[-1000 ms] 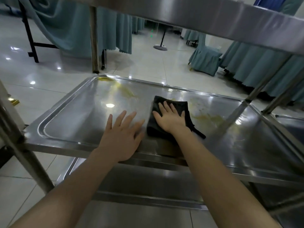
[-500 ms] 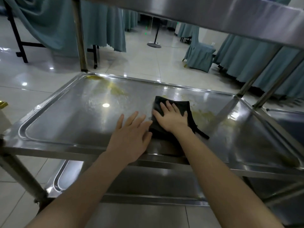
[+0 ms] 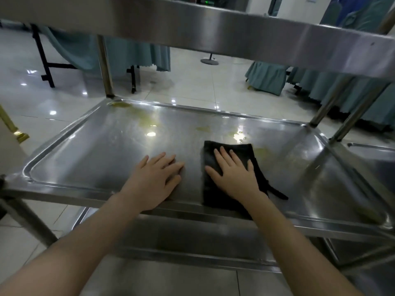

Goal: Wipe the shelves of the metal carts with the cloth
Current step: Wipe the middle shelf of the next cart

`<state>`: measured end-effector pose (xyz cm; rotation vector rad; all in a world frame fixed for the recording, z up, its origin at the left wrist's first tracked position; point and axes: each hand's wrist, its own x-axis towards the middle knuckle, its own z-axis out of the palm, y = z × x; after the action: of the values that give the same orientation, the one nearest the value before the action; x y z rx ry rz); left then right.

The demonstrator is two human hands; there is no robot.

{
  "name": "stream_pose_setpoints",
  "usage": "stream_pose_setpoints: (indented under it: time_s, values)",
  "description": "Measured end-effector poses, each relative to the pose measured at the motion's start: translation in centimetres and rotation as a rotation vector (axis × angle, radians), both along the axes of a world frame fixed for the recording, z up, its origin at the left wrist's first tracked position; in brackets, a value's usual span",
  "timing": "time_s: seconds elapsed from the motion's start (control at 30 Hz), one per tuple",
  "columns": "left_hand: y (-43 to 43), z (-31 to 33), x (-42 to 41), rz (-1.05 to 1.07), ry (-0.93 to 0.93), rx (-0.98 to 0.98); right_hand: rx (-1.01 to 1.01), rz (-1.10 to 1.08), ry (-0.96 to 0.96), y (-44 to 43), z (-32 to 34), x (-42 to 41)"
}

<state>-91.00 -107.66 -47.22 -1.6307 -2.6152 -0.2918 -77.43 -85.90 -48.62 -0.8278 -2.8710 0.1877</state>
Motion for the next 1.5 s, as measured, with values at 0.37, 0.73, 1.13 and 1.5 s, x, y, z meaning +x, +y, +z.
stream_pose_setpoints:
  time_s: [0.37, 0.73, 1.13, 1.5]
  values:
    - [1.1, 0.5, -0.7, -0.037, -0.053, 0.003, 0.003, 0.086, -0.024, 0.0, 0.2, 2.0]
    - [0.9, -1.3, -0.8, -0.091, 0.003, -0.043, -0.091, -0.190, -0.137, 4.8, 1.4, -1.6]
    - [5.4, 1.6, 0.2, -0.153, -0.186, -0.078, -0.078, -0.013, -0.115, -2.6, 2.3, 10.4]
    - [8.3, -0.3, 5.7, -0.098, -0.027, -0.060, -0.124, -0.213, -0.096, 9.6, 0.9, 3.5]
